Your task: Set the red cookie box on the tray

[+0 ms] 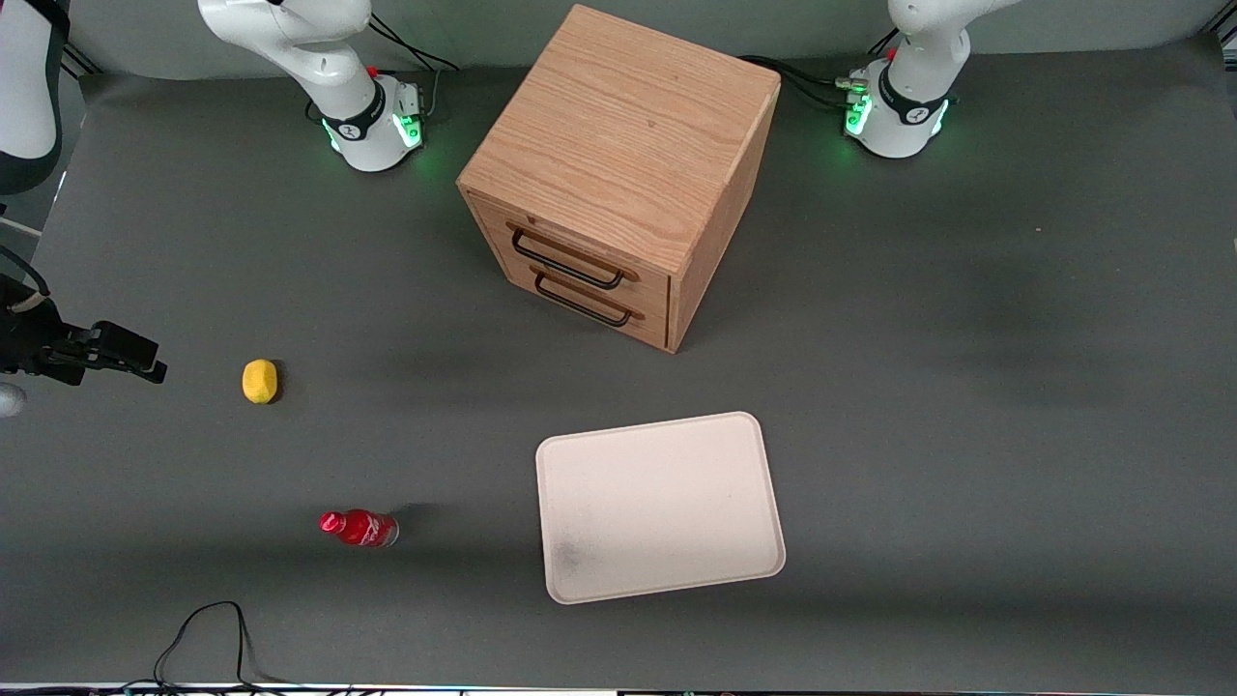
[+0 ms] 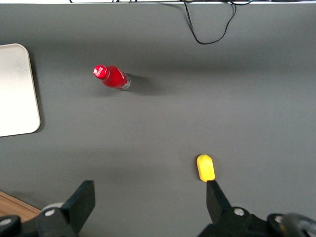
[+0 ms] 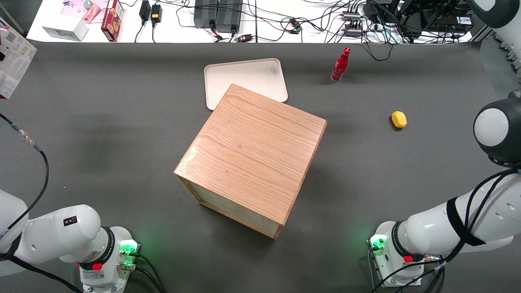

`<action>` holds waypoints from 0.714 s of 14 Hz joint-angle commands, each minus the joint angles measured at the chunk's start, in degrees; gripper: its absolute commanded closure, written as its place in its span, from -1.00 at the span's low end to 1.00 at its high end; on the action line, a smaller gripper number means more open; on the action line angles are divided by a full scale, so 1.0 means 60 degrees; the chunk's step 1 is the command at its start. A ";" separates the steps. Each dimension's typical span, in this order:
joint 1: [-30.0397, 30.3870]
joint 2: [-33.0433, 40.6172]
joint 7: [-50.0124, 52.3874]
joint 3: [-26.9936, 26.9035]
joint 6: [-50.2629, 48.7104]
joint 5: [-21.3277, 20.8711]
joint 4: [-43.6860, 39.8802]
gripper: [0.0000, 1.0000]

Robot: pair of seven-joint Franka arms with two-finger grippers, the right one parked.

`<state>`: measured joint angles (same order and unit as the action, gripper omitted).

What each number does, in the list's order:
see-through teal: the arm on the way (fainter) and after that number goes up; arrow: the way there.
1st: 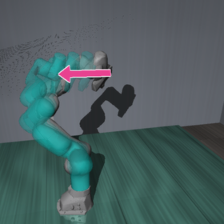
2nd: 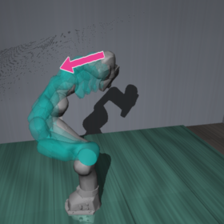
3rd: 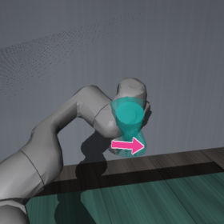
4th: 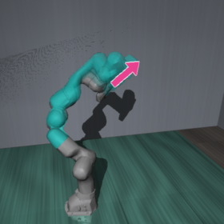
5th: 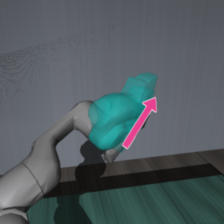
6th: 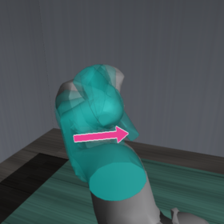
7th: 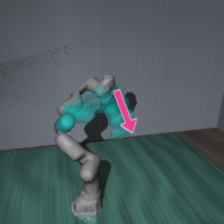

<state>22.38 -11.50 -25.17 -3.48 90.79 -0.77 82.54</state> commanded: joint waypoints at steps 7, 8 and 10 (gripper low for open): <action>-0.1163 -0.0119 0.0709 -0.0124 -0.0658 -0.0019 -0.0881 1.00; -0.1544 -0.0148 0.0825 -0.0124 -0.0673 -0.0004 -0.0881 1.00; -0.2451 -0.0206 0.1686 -0.0124 -0.0673 -0.0033 -0.0866 1.00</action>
<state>13.06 -12.21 -19.69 -3.30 87.58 -0.68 78.69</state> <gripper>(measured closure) 0.965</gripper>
